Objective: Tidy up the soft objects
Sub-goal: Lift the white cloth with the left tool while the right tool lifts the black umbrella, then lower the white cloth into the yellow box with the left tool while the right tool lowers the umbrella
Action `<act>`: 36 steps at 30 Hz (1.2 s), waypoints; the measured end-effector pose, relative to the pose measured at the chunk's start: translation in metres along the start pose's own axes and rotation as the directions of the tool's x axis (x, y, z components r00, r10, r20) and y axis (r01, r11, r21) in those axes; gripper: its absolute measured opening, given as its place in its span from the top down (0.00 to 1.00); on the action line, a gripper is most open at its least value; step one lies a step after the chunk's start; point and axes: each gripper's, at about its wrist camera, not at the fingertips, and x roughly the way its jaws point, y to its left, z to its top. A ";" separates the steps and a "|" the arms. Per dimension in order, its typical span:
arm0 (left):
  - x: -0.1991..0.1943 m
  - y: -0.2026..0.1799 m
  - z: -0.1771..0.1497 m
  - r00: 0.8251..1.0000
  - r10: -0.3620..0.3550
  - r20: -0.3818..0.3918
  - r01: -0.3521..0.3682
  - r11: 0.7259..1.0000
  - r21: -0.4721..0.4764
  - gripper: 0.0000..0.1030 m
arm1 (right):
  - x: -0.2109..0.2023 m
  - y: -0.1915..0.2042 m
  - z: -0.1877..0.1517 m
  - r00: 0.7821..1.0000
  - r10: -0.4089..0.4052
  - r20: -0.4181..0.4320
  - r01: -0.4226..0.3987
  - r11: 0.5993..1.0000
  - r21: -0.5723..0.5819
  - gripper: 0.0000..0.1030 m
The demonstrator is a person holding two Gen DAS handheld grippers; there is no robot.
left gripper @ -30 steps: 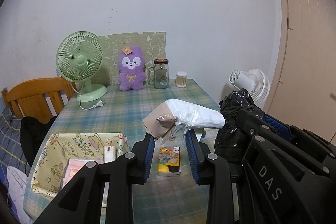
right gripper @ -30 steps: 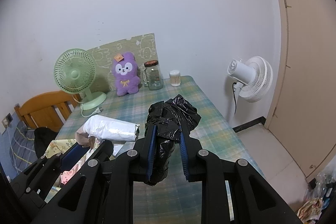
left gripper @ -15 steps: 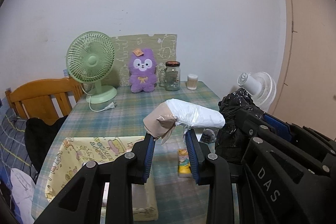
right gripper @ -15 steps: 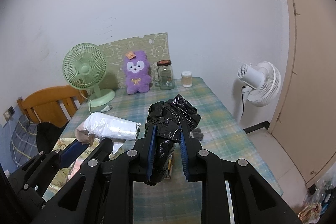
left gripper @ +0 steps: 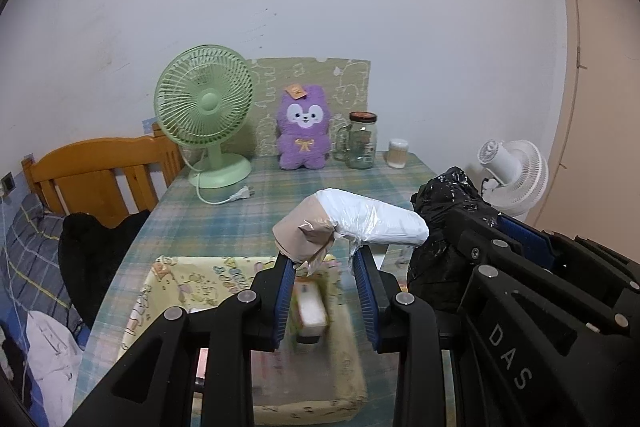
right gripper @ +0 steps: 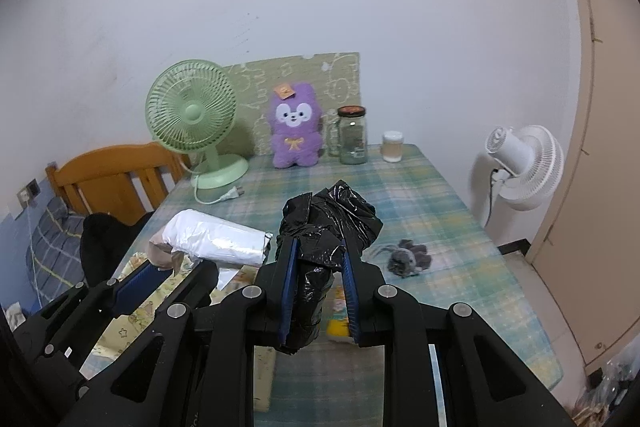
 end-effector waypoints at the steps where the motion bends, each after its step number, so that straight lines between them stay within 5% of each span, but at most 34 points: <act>1: 0.001 0.003 0.000 1.000 0.006 -0.001 -0.006 1.000 -0.002 0.71 | 0.002 0.004 0.000 1.000 0.005 -0.004 -0.005 1.000 -0.005 0.76; 28: 0.040 0.075 -0.022 0.986 0.116 -0.123 -0.121 0.992 -0.035 0.70 | 0.060 0.077 -0.016 0.983 0.132 -0.126 -0.145 0.984 -0.104 0.76; 36: 0.048 0.091 -0.032 0.974 0.139 -0.178 -0.153 0.986 -0.065 0.56 | 0.073 0.092 -0.025 0.971 0.167 -0.171 -0.188 0.975 -0.115 0.76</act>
